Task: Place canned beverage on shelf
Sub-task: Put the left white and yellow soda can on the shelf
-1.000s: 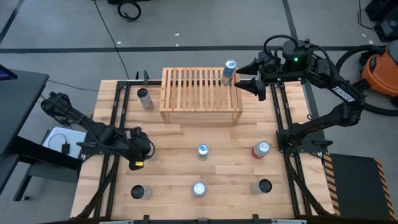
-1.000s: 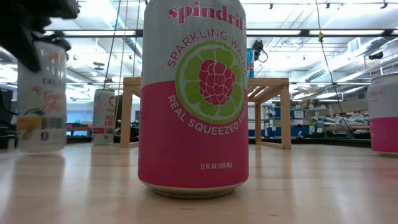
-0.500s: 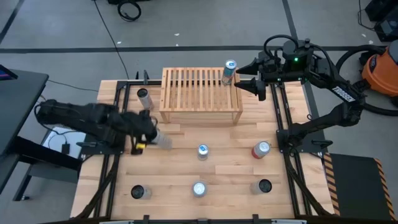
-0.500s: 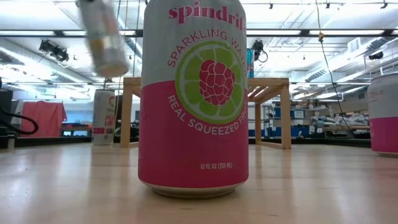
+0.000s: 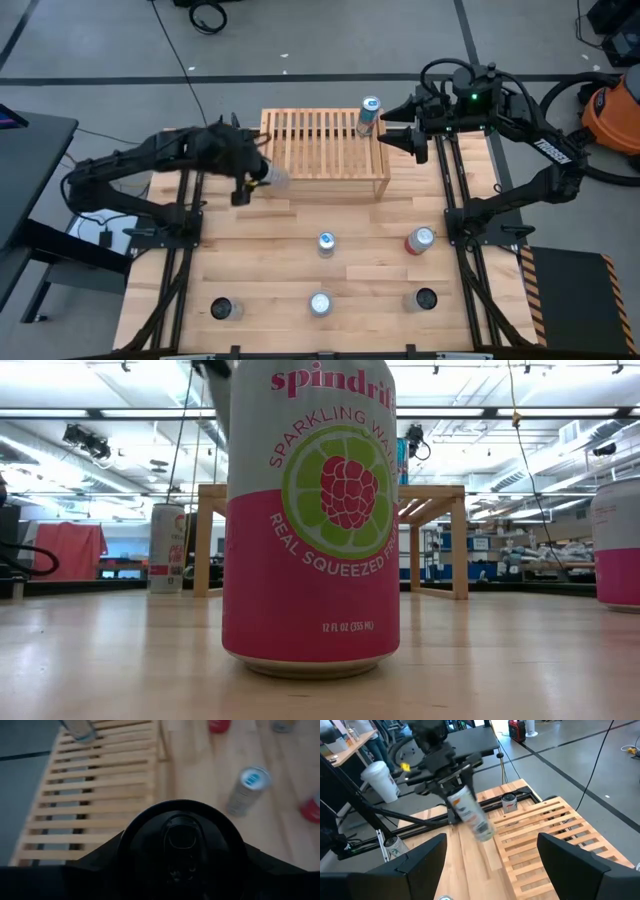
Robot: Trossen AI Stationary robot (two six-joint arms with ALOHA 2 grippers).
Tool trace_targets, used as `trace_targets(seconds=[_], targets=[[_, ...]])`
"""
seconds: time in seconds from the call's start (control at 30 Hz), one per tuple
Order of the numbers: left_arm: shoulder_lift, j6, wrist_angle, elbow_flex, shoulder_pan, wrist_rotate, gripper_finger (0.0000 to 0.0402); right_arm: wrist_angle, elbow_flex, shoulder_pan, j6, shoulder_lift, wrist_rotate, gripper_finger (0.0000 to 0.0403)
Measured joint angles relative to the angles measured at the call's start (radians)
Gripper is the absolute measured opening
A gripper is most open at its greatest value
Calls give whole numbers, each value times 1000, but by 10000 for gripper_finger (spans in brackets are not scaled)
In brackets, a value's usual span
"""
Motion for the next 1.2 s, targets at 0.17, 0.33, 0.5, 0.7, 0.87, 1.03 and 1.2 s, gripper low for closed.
trace_targets(seconds=[0.17, 0.33, 0.5, 0.7, 0.87, 1.03, 1.2], targets=[[94, 31, -5, 126, 83, 5, 256, 0, 0, 0, 0, 0, 0, 321], [188, 31, -44, 237, 155, 45, 262, 0, 0, 0, -6, 0, 0, 321], [269, 30, -106, 288, 188, 54, 262, -1, 0, 0, -8, 0, 0, 321], [333, 32, -132, 294, 226, 60, 262, -2, 0, 0, -8, 0, 0, 321], [338, 31, -136, 297, 264, 56, 262, -12, 0, 0, -8, 0, 0, 321], [333, 28, -150, 296, 287, 57, 263, -20, 0, 0, -20, 0, 0, 321], [333, 19, -146, 295, 297, 87, 263, -20, 0, 0, -26, 0, 0, 321]])
